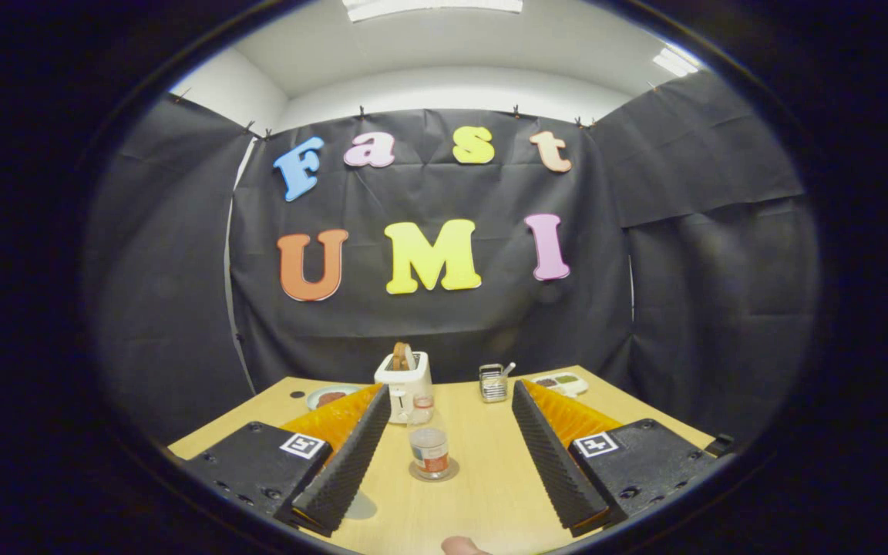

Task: Take the bottle from table, then pour the juice into the cup, finally place the bottle on the coaster

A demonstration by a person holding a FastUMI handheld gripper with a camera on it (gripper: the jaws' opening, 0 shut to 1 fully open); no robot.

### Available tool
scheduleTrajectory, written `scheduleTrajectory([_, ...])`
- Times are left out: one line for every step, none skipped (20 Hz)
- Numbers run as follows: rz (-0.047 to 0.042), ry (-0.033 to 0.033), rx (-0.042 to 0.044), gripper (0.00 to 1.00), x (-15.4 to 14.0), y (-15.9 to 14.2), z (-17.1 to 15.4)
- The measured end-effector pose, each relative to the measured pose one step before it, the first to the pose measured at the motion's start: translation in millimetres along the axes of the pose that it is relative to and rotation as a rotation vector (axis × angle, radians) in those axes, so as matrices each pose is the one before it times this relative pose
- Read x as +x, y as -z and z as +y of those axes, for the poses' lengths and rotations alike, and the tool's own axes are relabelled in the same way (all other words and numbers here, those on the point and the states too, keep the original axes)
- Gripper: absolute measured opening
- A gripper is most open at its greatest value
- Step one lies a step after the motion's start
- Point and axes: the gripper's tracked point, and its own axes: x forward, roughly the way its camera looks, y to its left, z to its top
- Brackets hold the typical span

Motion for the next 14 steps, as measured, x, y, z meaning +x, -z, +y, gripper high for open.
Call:
scheduleTrajectory([-0.00319,-0.00544,-0.00001,1.0,-6.38,-3.07,1.03])
scheduleTrajectory([-0.00214,-0.0122,-0.00513,1.0,-6.28,-1.32,2.95])
scheduleTrajectory([-0.00684,-0.01204,-0.00274,1.0,-5.74,-4.36,1.09])
scheduleTrajectory([-0.01036,-0.02576,0.00342,1.0,-5.82,-5.33,4.32])
scheduleTrajectory([-0.00999,-0.0297,0.00455,1.0,-4.87,-5.14,5.58])
scheduleTrajectory([-0.01106,-0.02048,0.00651,1.0,-3.96,-4.29,2.68])
scheduleTrajectory([-0.00667,-0.01342,0.01347,1.0,-3.82,-3.95,1.14])
scheduleTrajectory([0.00162,-0.0077,0.01405,1.0,-3.46,-1.67,1.57])
scheduleTrajectory([0.00837,-0.00882,0.002,1.0,-3.76,-0.86,2.63])
scheduleTrajectory([0.00906,-0.002,-0.01195,1.0,-2.37,-1.33,2.78])
scheduleTrajectory([0.00743,-0.0004,-0.01879,1.0,-2.61,-2.32,2.72])
scheduleTrajectory([0.00138,0.00083,-0.01771,1.0,-4.65,-3.54,3.28])
scheduleTrajectory([-0.00053,-0.00702,-0.00966,1.0,-2.87,-4.52,4.03])
scheduleTrajectory([-0.0071,-0.00465,-0.00004,1.0,-4.2,-5.91,4.88])
